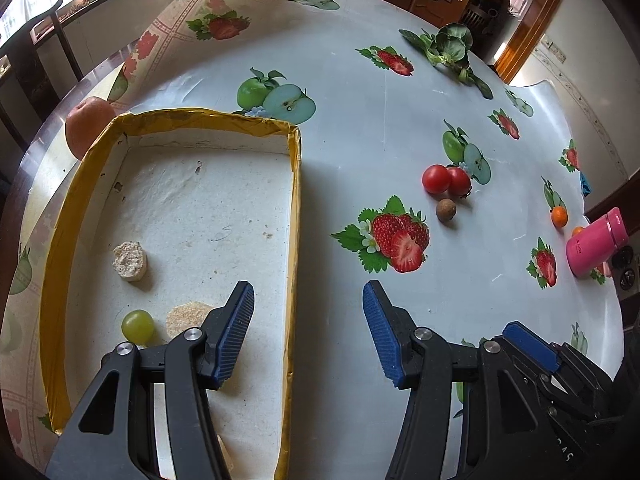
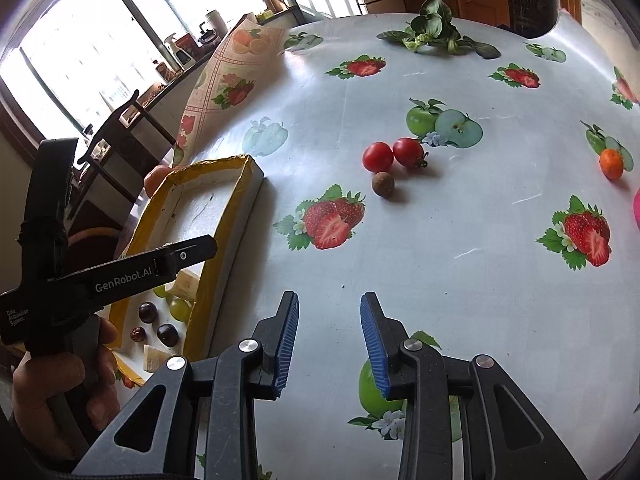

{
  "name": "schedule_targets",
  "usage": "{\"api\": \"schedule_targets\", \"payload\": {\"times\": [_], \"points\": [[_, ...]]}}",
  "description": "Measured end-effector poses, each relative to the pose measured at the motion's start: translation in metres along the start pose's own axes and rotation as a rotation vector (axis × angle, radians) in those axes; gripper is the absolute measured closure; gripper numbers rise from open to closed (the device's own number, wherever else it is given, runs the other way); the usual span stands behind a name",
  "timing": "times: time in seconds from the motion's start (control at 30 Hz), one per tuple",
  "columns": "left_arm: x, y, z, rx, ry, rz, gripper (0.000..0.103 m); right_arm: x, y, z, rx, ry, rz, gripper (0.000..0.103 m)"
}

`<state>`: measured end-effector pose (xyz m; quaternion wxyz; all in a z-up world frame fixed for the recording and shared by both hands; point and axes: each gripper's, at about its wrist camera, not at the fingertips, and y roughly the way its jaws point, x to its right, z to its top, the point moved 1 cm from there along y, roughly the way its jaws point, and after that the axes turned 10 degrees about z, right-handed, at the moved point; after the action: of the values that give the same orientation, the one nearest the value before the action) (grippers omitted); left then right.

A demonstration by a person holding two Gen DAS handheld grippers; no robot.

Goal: Organize fruits
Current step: 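Move both tools toward the brown kiwi and red cherry tomatoes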

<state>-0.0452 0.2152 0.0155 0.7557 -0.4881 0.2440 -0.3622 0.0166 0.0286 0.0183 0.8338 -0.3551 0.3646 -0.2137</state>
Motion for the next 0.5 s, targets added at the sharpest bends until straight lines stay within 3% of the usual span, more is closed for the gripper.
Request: {"api": "schedule_targets", "payload": {"times": [0.3, 0.37, 0.5], "points": [[0.020, 0.009, 0.005, -0.013, 0.016, -0.023, 0.048, 0.023, 0.005, 0.009, 0.006, 0.020, -0.020, 0.068], [0.028, 0.010, 0.005, -0.008, 0.027, -0.017, 0.042, 0.030, 0.008, 0.018, 0.014, 0.024, -0.027, 0.068], [0.047, 0.013, 0.005, -0.022, 0.041, -0.059, 0.042, 0.044, 0.015, 0.044, 0.057, 0.003, -0.033, 0.068]]}}
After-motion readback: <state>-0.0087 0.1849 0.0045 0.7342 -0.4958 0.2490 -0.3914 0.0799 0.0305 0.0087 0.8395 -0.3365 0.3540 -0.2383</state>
